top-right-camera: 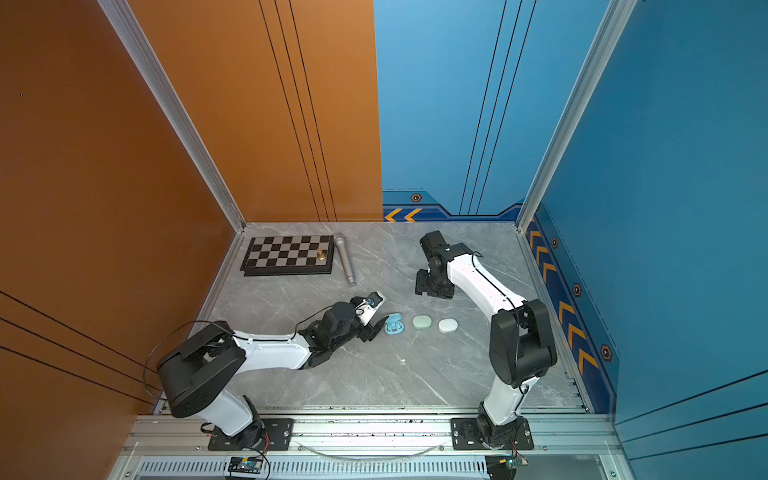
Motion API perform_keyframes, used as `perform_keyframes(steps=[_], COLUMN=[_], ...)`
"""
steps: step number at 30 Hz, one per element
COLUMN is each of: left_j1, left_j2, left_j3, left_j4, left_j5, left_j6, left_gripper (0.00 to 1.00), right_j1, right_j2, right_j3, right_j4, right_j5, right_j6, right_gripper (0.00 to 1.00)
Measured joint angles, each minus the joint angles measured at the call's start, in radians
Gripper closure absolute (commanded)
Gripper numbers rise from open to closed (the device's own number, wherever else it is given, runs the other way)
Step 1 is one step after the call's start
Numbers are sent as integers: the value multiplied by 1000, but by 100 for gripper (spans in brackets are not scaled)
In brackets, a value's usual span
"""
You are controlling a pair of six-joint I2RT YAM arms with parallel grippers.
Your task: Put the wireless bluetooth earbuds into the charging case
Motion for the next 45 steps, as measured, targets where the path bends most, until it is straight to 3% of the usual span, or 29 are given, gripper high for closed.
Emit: perform_keyframes(steps=[1, 9, 17, 29, 34, 41, 45], left_j1=[0, 15, 79, 263, 405, 648, 697], left_j2=[-42, -306, -465, -580, -603, -599, -534], left_j3=[-2, -3, -34, -48, -82, -161, -211], left_j4=[-16, -178, -336, -433, -456, -443, -412], left_j5=[-17, -124, -190, -225, -256, -270, -270], left_j6=[0, -25, -79, -199, -258, -277, -270], left_gripper=[1, 2, 2, 2, 2, 2, 2], right_j1=[19, 164, 235, 253, 165, -150, -279], right_j2=[19, 154, 164, -45, -189, -422, -545], right_j3=[14, 58, -8, -227, -300, -541, -740], right_j4=[7, 74, 133, 217, 364, 663, 828], right_j5=[3, 28, 34, 65, 19, -7, 16], right_j6=[-15, -124, -148, -122, -126, -154, -243], right_gripper=[35, 37, 37, 37, 38, 40, 38])
